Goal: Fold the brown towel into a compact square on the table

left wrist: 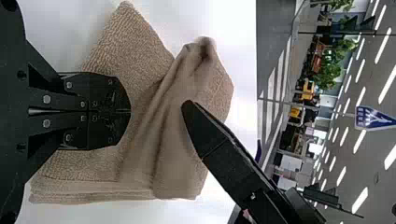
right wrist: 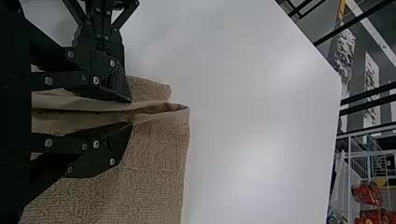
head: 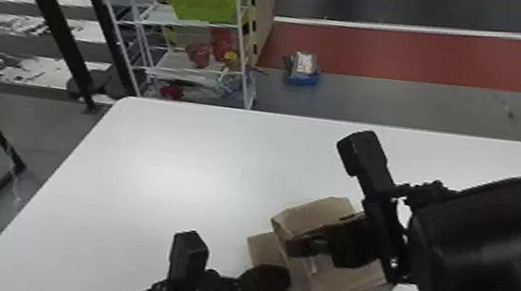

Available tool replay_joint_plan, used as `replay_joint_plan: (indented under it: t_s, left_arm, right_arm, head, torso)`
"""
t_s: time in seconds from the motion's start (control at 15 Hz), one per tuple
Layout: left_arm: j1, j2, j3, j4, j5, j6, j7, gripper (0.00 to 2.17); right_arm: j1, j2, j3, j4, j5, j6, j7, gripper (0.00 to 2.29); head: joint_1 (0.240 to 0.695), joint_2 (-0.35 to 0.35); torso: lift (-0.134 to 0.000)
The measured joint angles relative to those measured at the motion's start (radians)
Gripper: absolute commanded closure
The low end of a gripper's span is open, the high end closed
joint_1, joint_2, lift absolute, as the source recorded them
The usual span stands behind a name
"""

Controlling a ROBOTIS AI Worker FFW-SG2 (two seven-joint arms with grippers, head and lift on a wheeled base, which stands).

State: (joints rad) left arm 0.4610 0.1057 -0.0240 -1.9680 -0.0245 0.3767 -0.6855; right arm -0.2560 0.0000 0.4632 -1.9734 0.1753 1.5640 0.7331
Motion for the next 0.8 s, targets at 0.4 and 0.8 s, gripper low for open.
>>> replay_joint_plan:
  t_s: [0.4, 0.8]
  left_arm:
    - [-0.002, 0.000, -0.002, 0.003, 0.001, -0.002, 0.000, 1.94]
    - [-0.001, 0.004, 0.004, 0.004, 0.002, -0.006, 0.000, 1.94]
  right_arm:
    - [0.000, 0.000, 0.032, 0.030, -0.026, 0.000, -0.022, 0.52]
    - [0.024, 0.000, 0.029, 0.003, 0.004, 0.000, -0.031, 0.09]
  head:
    - [0.695, 0.220]
    - [0.695, 0.216]
  torso:
    - [-0.124]
    - [-0.124]
